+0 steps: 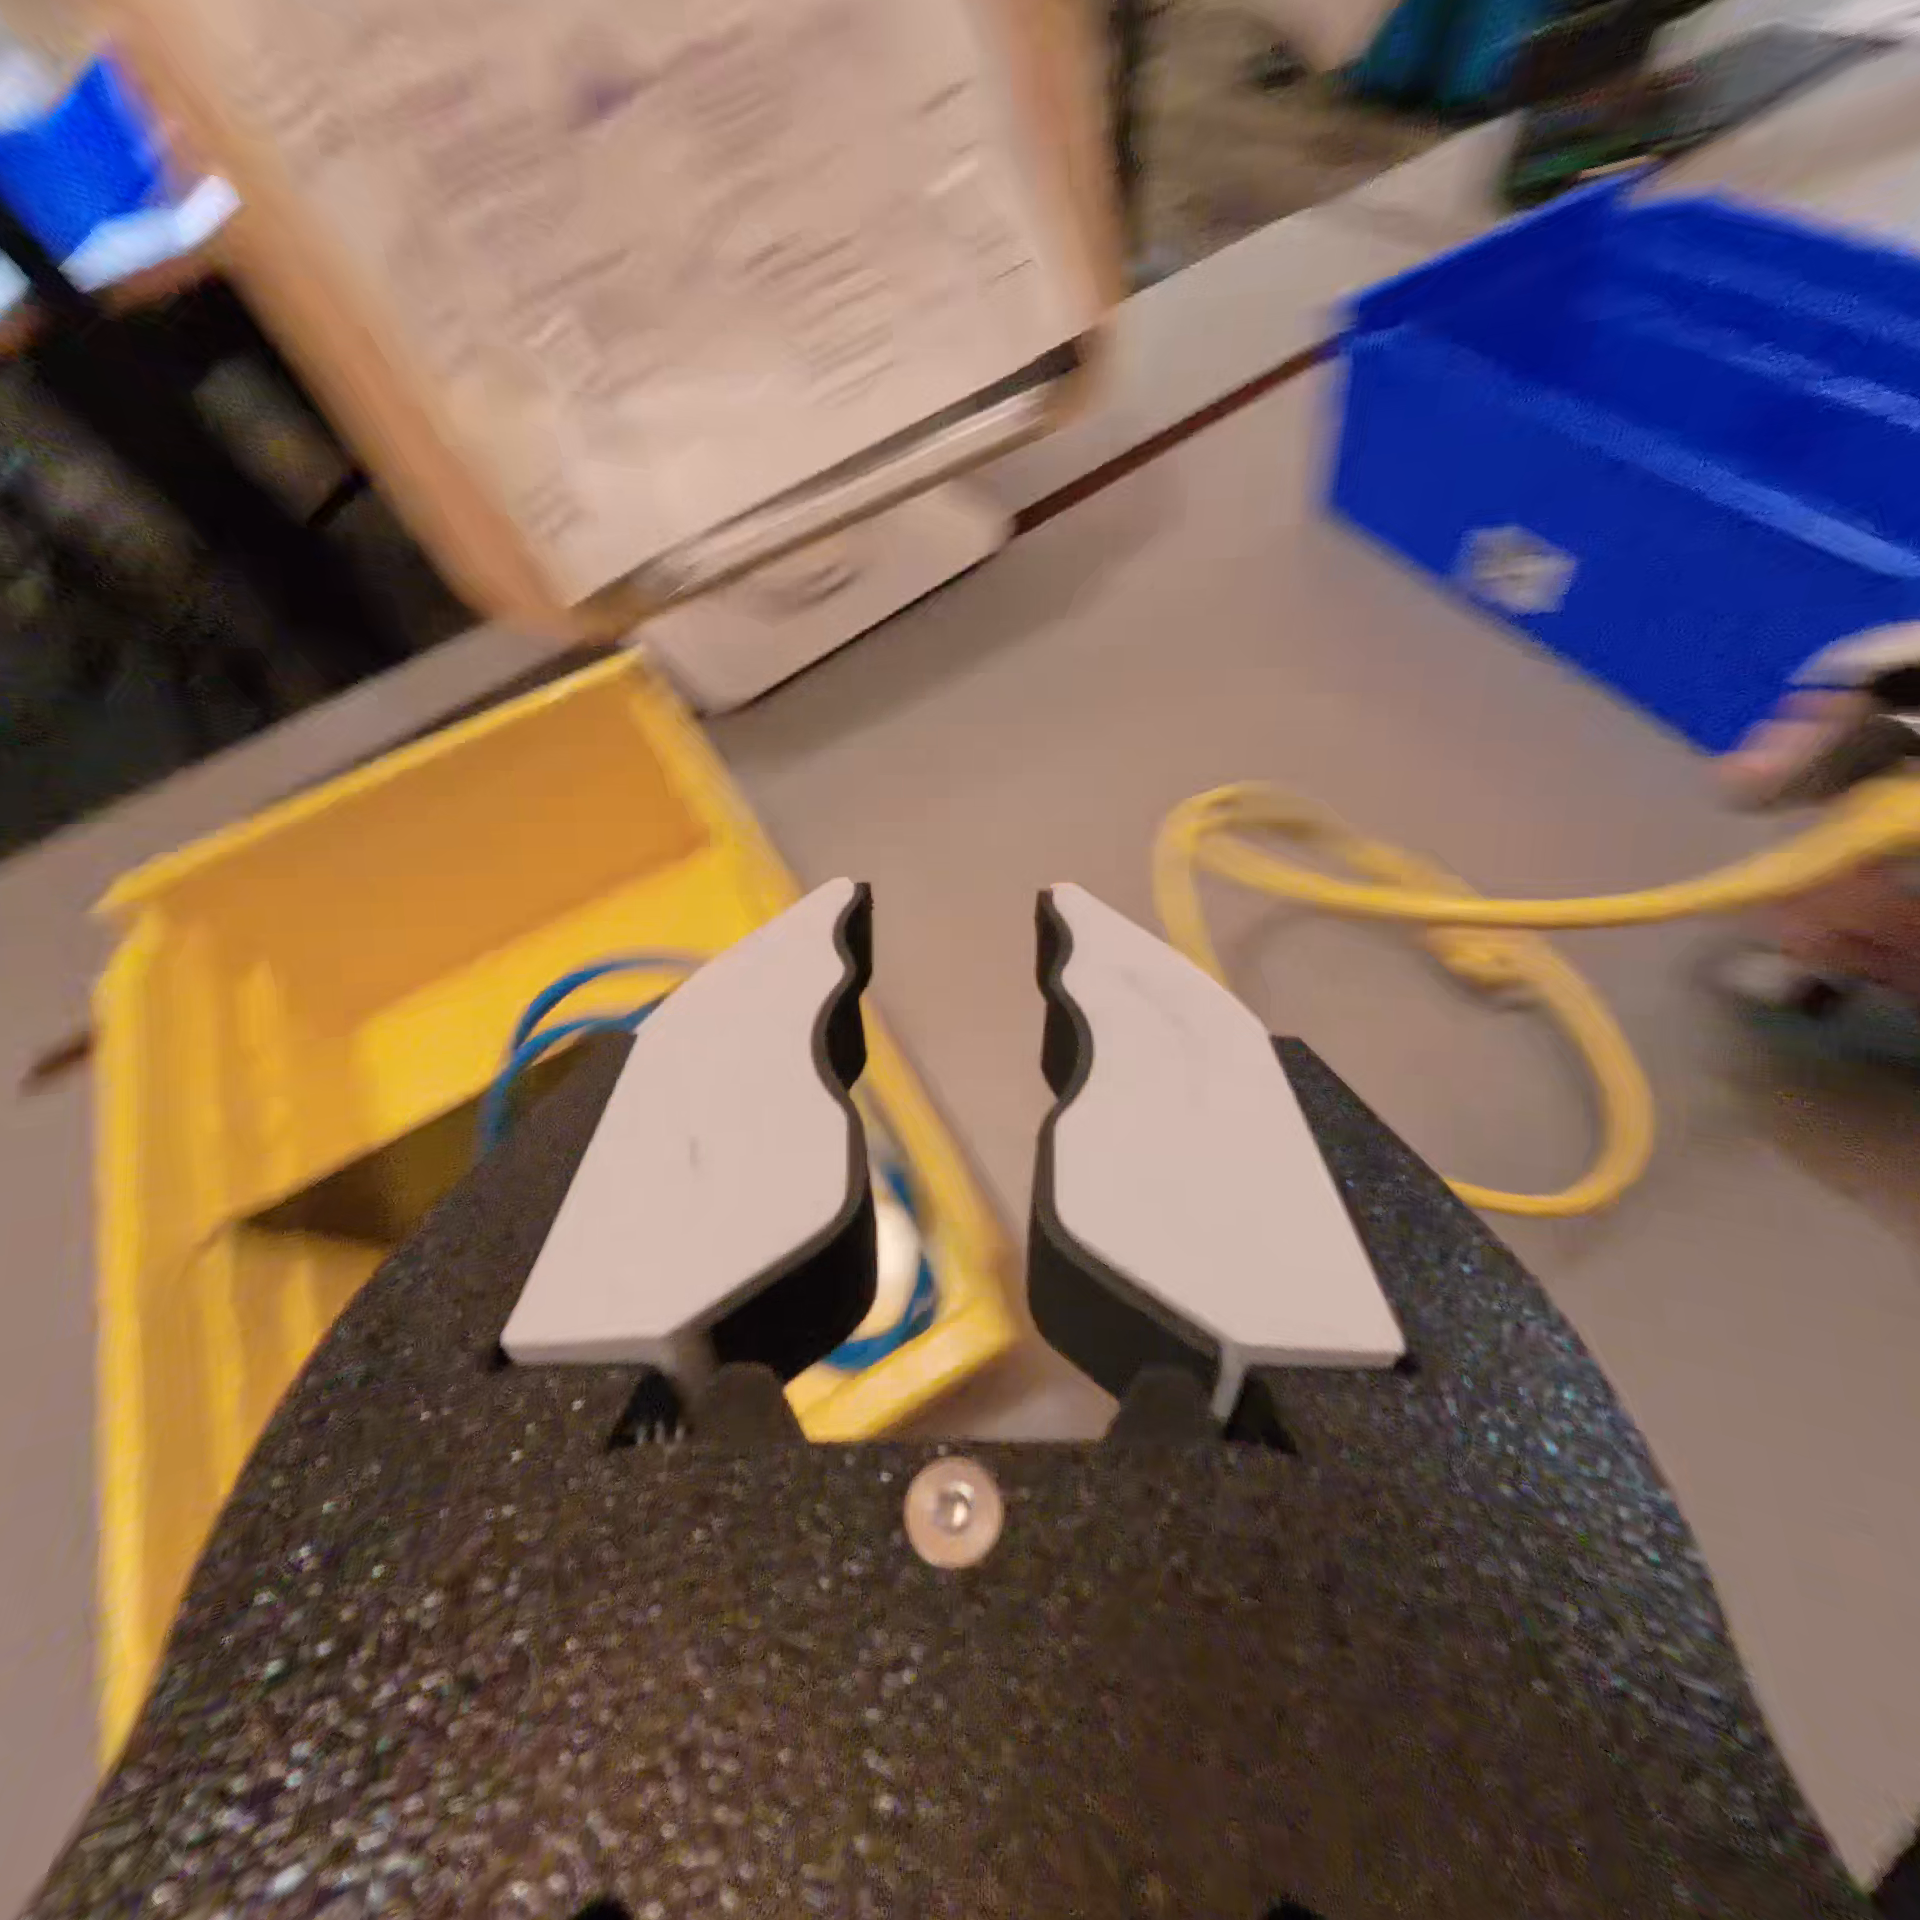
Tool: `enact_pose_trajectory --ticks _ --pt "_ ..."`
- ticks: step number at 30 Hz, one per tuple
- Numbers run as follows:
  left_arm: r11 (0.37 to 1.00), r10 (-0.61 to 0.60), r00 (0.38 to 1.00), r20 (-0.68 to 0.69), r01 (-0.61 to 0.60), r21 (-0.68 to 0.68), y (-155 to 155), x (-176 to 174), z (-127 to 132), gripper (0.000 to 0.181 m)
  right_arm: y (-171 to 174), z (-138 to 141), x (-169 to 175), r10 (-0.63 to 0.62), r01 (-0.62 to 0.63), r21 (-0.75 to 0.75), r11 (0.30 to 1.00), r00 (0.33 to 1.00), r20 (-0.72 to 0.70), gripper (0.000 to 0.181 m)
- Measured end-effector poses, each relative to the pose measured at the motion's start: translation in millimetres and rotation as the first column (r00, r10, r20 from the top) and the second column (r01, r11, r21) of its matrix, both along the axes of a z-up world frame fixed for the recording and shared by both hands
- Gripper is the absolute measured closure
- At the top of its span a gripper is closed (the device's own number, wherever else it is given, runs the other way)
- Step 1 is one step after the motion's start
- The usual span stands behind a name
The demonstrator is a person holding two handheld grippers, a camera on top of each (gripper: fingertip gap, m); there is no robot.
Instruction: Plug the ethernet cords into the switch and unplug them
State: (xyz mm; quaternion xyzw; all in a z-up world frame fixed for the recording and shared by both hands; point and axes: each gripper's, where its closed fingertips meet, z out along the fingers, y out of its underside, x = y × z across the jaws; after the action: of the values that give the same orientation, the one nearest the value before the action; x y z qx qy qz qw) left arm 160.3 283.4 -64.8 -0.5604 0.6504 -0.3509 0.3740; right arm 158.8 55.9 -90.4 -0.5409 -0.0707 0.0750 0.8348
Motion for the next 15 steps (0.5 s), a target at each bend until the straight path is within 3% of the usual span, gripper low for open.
enact_pose_trajectory --ticks 3,6,9,11,13,15 --pt "0.975 0.114 0.981 -0.159 -0.141 -0.173 51 1 -44 0.140 5 -2 -4 0.016 -0.016 -0.021 1.000 1.000 0.019 0.106" --pt "0.897 0.107 0.976 -0.189 -0.177 -0.406 61 12 -74 0.136 10 -8 -12 0.047 -0.044 -0.057 0.997 0.998 0.050 0.106" --pt "0.818 0.066 0.981 -0.184 -0.158 -0.552 55 18 -92 0.136 13 -14 -16 0.055 -0.049 -0.091 0.995 0.996 0.071 0.106" --pt "0.767 0.036 0.988 -0.151 -0.124 -0.630 49 22 -93 0.141 13 -14 -17 0.067 -0.060 -0.092 0.994 0.995 0.068 0.106" --pt "0.719 -0.012 0.994 -0.107 -0.066 -0.692 42 23 -85 0.169 12 -13 -16 0.060 -0.055 -0.083 0.995 0.996 0.067 0.106" --pt "0.707 -0.063 0.994 -0.087 -0.017 -0.707 36 21 -80 0.171 9 -10 -12 0.044 -0.040 -0.065 0.997 0.997 0.056 0.106"
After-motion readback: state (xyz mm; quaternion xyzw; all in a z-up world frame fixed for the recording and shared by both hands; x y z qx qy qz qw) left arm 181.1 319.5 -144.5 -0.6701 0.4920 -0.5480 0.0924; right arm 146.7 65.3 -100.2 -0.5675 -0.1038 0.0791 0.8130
